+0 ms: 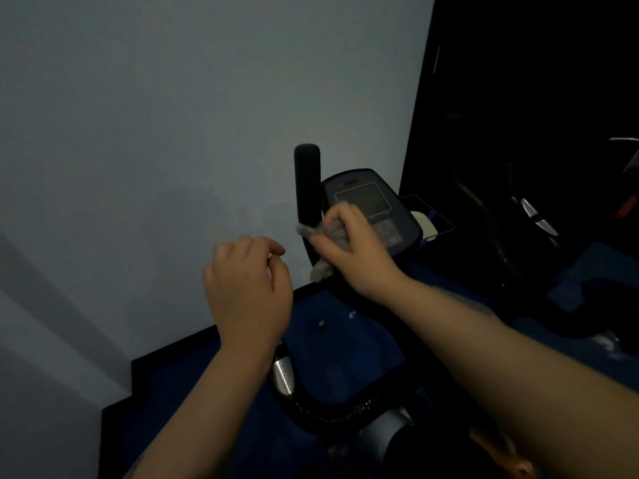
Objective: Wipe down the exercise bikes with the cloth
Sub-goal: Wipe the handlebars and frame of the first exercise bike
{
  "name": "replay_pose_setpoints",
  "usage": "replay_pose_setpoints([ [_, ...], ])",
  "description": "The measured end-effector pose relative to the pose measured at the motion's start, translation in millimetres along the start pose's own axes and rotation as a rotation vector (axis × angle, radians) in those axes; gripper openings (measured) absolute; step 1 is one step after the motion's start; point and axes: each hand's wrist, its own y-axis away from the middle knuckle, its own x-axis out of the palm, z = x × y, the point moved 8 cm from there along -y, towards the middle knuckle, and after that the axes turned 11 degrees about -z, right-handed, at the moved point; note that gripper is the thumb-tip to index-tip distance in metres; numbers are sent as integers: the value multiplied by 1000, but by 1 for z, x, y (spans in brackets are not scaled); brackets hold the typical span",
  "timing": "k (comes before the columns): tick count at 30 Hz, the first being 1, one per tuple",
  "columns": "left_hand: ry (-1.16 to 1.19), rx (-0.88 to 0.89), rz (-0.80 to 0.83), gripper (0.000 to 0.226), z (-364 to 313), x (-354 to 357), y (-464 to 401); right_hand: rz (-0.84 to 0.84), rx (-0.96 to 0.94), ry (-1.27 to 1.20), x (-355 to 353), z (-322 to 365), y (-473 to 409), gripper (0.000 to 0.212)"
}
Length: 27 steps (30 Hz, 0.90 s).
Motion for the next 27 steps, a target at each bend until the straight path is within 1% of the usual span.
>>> replay_pose_setpoints([
  [1,6,1,-1,16,0,0,0,88,2,21,-6,-9,11,19],
  [3,7,1,2,17,0,0,0,305,-49,140,-16,-10,22,18],
  [4,5,0,4,17,0,0,0,366,-94,194,-18,-4,16,18],
  [5,4,-2,6,17,0,0,0,335,-143,201,-20,7,4,18],
  [6,7,-2,5,17,0,0,0,198,-181,164,-25,23,-14,18],
  [8,15,-5,-1,16,0,-1,1,-187,-170,-57,-37,52,-51,16],
  [9,16,-7,-1,16,-1,-1,0,-318,-171,-143,-36,61,-62,16],
  [10,15,-5,2,16,-1,-1,0,-385,-177,-175,-29,66,-68,17],
  [11,13,-1,5,15,-1,0,0,-405,-185,-177,-19,65,-68,17],
  [13,16,2,9,15,0,0,0,-375,-173,-142,-7,51,-55,19],
  [15,26,-8,8,14,0,-1,-1,-222,-139,-100,-6,30,-42,24],
  [16,29,-10,9,13,0,-1,0,-139,-114,-91,-7,23,-39,22],
  [17,32,-10,8,13,0,0,0,-109,-93,-122,-12,21,-40,20],
  [18,37,-9,6,13,0,0,0,-152,-78,-190,-20,23,-45,18],
  [20,38,-12,4,14,-1,-1,-1,-299,-82,-301,-28,41,-62,17],
  [22,26,-10,14,14,-1,0,-1,-348,-83,-305,-16,52,-68,19],
  [24,21,-12,20,14,-1,0,0,-307,-46,-221,-5,37,-56,20],
  [27,20,-9,15,13,0,-1,1,-97,-18,-37,0,9,-24,22],
])
